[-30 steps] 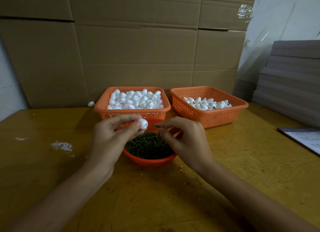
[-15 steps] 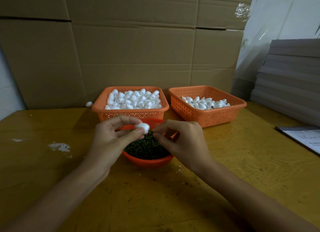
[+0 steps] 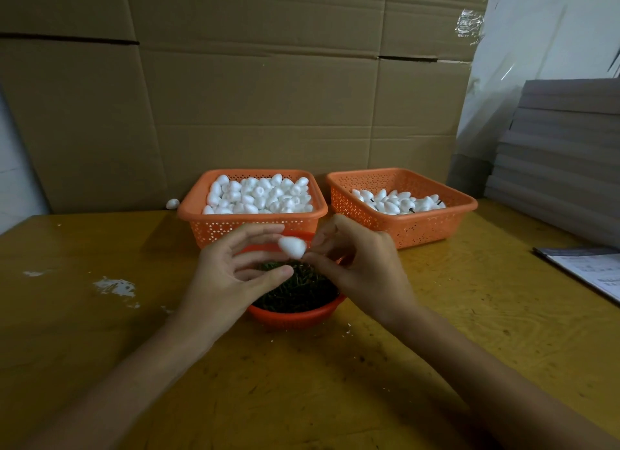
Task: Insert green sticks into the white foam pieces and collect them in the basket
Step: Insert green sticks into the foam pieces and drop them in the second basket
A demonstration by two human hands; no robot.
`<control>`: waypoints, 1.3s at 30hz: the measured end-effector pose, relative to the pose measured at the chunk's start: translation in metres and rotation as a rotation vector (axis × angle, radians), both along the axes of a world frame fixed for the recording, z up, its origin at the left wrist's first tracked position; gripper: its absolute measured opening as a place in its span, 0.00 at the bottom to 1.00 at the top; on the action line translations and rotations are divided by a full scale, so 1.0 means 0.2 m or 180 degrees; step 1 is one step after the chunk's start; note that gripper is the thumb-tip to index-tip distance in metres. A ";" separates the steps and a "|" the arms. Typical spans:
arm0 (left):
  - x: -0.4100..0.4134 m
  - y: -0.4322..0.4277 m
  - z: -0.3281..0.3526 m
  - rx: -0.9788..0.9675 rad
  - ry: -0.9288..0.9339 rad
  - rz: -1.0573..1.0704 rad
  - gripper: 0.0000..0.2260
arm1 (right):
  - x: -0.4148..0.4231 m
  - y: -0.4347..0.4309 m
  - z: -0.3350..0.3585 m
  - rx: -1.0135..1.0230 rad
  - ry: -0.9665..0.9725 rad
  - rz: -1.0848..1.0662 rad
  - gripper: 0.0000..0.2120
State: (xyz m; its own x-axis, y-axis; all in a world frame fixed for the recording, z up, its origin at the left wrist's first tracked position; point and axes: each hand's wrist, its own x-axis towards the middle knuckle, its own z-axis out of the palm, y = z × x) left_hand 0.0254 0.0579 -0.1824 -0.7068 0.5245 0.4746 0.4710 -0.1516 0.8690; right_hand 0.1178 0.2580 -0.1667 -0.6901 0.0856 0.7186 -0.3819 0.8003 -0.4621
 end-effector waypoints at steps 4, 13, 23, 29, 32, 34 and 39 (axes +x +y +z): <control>0.02 0.00 -0.02 -0.0290 0.0527 0.0074 0.14 | -0.03 0.18 0.03 -0.0660 0.0401 -0.0724 0.04; 0.04 0.01 -0.02 -0.0855 0.1239 0.0146 0.07 | -0.08 0.61 -0.04 0.0467 -0.0290 -0.2587 0.12; 0.03 0.00 -0.04 -0.0983 0.1396 0.0203 0.10 | -0.03 0.08 0.02 0.1452 -0.0566 -0.0298 0.11; 0.05 0.00 -0.04 -0.1258 0.1958 0.0638 0.09 | -0.02 -0.04 -0.01 0.1727 -0.1881 0.0044 0.22; 0.03 0.02 -0.04 -0.1307 0.1975 0.0907 0.12 | -0.02 -0.05 0.01 0.1754 -0.1966 0.0087 0.21; -0.02 0.03 -0.01 -0.1202 0.2139 0.1303 0.12 | -0.03 -0.05 0.01 0.1751 -0.2021 0.0096 0.21; -0.24 0.05 0.11 -0.1637 0.2192 0.2439 0.17 | -0.03 -0.04 0.00 0.1703 -0.2015 0.0076 0.21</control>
State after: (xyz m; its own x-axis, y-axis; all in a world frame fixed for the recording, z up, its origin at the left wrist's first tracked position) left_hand -0.0226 0.0685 -0.1614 -0.5976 0.3126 0.7384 0.6852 0.6774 0.2678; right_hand 0.1120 0.2493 -0.1659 -0.9751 -0.1774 0.1332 -0.1972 0.9681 -0.1545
